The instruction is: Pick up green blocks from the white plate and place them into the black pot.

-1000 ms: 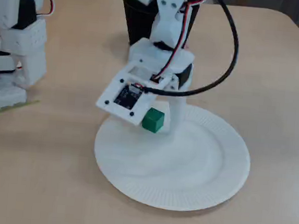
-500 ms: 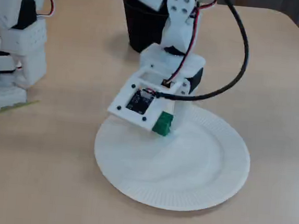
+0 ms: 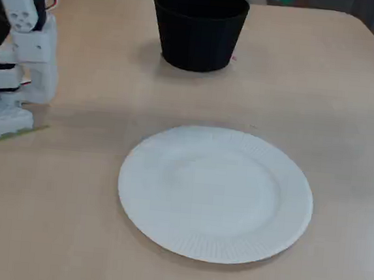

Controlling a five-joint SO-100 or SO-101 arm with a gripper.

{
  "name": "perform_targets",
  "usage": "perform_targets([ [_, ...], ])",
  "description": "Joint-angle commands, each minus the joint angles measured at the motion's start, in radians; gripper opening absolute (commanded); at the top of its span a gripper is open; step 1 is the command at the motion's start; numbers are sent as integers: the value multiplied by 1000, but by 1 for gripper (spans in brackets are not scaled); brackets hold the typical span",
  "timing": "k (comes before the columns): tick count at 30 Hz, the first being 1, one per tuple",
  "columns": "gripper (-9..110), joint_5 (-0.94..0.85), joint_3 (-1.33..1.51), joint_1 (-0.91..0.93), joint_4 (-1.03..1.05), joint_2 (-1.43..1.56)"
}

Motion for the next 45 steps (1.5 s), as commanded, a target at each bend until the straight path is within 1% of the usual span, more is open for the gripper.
perform_targets([
  [1,-2,2,204,-219,-210,166],
  [4,-2,-3,437,-357,-466,224],
  [6,-2,-25,549,-400,-586,219],
  [9,-2,-91,637,-422,-661,196],
  [12,-2,-95,730,-426,-742,196],
  [15,-2,-106,759,-443,-747,196],
  [16,7,-124,764,-451,-736,204],
  [17,20,-141,772,-459,-726,215],
  [19,30,-152,790,-466,-719,245],
  [22,39,-155,790,-460,-687,275],
  [25,44,-172,781,-446,-649,304],
  [27,46,-181,779,-436,-638,334],
  [28,45,-181,779,-426,-630,353],
  [29,39,-178,779,-413,-623,376],
  [30,30,-178,782,-397,-618,408],
  [32,0,-176,785,-347,-571,500],
  [33,-2,-189,781,-314,-522,554],
  [38,-2,-224,778,-60,-270,802],
  [41,-2,-296,808,101,-129,897],
  [43,-2,-345,868,153,-81,960],
  [45,-2,-350,969,164,-78,1058],
])
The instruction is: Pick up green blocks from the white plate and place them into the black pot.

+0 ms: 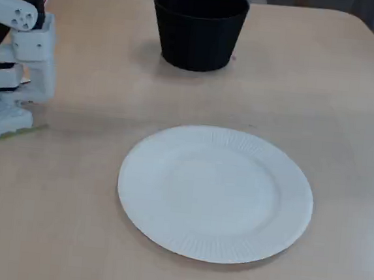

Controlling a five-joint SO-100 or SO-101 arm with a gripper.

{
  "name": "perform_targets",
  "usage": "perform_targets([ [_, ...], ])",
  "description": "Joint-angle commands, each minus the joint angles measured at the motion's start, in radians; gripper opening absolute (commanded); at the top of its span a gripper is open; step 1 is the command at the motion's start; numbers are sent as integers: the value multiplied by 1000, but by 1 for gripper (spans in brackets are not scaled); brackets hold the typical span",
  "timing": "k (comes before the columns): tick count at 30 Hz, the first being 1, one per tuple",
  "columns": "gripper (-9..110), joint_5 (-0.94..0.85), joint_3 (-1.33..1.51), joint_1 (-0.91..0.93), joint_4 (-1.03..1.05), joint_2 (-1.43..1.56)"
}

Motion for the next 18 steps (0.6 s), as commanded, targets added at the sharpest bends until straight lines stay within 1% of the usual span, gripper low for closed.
perform_targets([
  [1,-2,-23,135,29,28,160],
  [6,-2,-25,360,28,109,440],
  [9,-2,-32,385,-6,114,456],
  [18,-2,-34,561,5,130,456],
])
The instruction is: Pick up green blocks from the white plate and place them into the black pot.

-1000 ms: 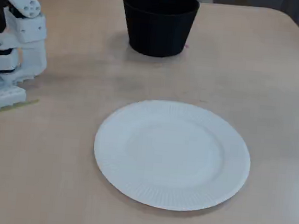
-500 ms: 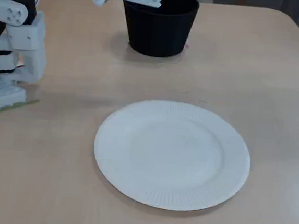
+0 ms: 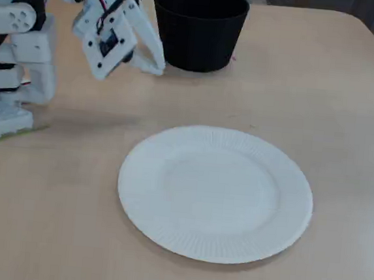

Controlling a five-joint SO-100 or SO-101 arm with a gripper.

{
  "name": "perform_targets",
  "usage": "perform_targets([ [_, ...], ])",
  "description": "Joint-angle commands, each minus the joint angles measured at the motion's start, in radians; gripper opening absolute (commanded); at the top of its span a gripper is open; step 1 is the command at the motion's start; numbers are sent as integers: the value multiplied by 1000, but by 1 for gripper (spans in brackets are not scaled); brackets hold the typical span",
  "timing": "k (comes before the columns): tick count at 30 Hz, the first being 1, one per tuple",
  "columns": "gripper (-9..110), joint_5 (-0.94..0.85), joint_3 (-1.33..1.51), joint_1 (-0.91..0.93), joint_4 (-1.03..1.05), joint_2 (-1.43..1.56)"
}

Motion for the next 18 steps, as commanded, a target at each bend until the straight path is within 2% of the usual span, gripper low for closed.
perform_targets([
  [1,-2,-2,40,-9,-2,6],
  [18,-2,-28,83,-43,-23,6],
])
